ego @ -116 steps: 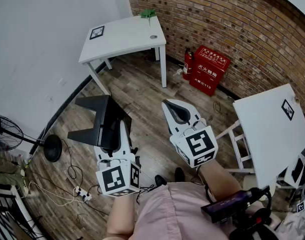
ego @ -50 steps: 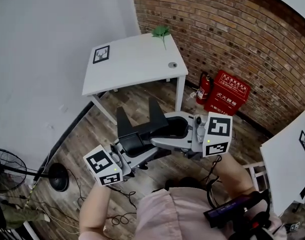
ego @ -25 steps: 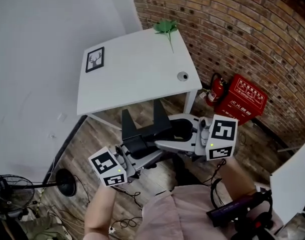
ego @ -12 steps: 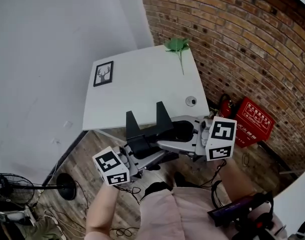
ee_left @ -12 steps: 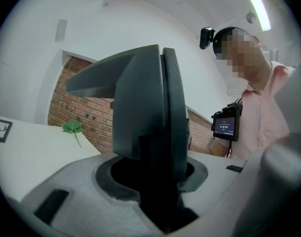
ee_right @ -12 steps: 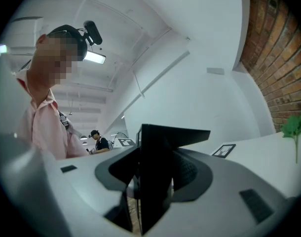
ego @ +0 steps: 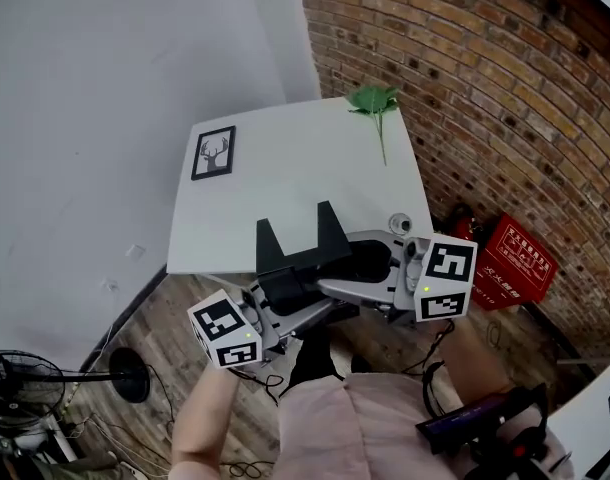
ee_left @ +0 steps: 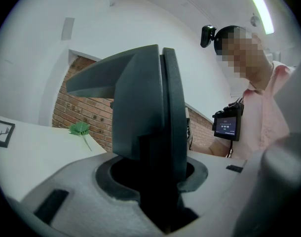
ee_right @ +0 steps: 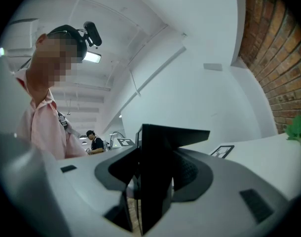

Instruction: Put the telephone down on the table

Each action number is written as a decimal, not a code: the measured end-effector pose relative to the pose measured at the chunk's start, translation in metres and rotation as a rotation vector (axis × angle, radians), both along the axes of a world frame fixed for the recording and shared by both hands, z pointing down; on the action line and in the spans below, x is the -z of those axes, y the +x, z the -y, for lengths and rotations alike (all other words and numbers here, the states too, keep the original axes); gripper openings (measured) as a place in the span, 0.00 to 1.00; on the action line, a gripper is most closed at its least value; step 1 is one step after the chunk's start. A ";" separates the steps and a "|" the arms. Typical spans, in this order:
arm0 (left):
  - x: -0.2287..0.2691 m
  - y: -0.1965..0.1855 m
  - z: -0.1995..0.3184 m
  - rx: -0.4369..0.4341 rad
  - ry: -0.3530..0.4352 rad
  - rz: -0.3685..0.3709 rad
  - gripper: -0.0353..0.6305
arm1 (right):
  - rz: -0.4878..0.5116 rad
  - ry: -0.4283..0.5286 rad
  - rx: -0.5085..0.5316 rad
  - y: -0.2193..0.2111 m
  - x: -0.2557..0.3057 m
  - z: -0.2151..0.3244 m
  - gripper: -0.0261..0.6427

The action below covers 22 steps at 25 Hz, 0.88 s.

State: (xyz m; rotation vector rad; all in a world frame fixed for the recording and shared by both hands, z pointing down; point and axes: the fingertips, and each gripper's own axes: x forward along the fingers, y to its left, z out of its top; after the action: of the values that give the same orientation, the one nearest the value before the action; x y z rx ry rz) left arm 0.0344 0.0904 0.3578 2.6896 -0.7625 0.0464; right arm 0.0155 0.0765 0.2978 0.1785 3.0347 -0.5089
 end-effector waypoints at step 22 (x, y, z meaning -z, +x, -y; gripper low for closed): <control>-0.005 -0.154 0.195 -0.174 -0.002 -0.011 0.30 | -0.035 0.000 -0.191 -0.153 -0.003 0.200 0.35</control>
State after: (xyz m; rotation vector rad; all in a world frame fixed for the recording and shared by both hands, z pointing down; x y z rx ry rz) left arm -0.1197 -0.1045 0.3624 2.7446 -0.5231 0.0747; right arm -0.1376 -0.1232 0.3006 -0.1207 3.0421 -0.5007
